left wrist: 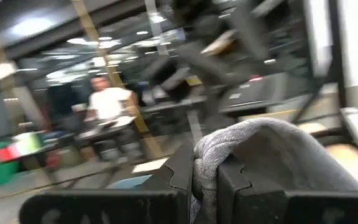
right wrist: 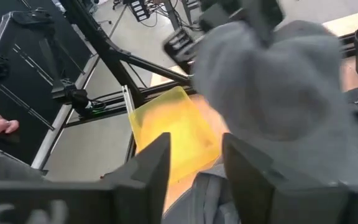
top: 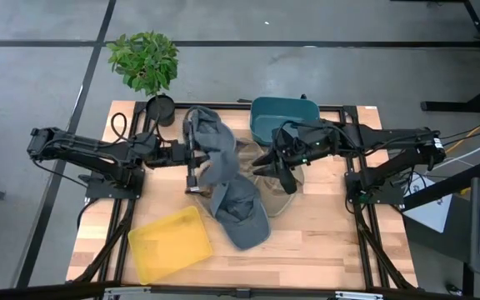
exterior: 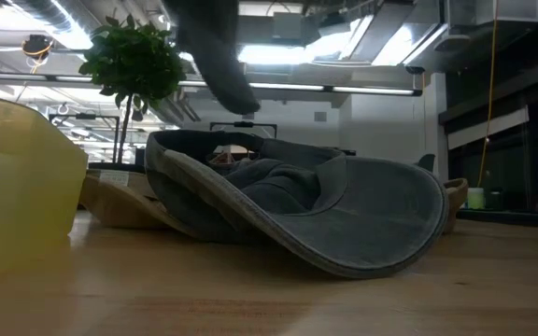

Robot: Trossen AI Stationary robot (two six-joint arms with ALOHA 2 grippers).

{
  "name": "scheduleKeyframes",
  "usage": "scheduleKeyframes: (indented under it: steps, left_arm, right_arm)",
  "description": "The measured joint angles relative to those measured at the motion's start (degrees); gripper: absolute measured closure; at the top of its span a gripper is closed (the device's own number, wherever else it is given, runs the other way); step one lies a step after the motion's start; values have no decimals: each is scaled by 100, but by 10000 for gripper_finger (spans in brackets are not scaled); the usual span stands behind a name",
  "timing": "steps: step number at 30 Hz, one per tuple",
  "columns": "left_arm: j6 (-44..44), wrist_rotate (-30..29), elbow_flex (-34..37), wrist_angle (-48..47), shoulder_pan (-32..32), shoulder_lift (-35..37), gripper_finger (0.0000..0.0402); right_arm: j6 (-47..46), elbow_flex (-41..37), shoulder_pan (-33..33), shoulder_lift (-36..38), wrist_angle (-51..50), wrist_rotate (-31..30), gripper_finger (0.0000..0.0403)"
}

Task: Pick & Place hat
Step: Put the right gray cap into the blue bin

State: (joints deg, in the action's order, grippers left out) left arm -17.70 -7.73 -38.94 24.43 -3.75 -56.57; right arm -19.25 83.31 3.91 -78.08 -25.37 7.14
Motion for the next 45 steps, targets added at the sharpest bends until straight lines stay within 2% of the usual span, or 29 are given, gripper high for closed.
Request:
scheduleKeyframes:
  steps: [4,11,18,24,27,29,32,38,45]
  left_arm:
    - [285,624,0,60,-2,-5,380]
    - [300,567,0,109,-2,-103,380]
    - [254,402,0,101,-2,-106,380]
    - [262,444,0,105,-2,-106,380]
    - [317,446,0,107,0,-106,380]
    - [322,442,0,107,-2,-106,380]
    - [322,442,0,107,-1,-106,377]
    - [363,442,0,101,0,-106,358]
    - [587,439,0,30,-2,-106,354]
  right_arm:
    - [15,2,-138,-262,241,15,196]
    - [16,0,-270,-911,926,39,133]
    - [26,2,-270,-1356,1620,444,120]
    - [17,1,-267,-1573,1761,375,121]
    - [17,2,-265,-1603,1781,358,139]
    - [18,2,-267,-1603,1773,352,166]
    - [33,2,-270,-1603,1775,339,228]
    - [199,1,-267,-1598,1753,341,380]
    - [222,2,-267,-1590,1666,343,381]
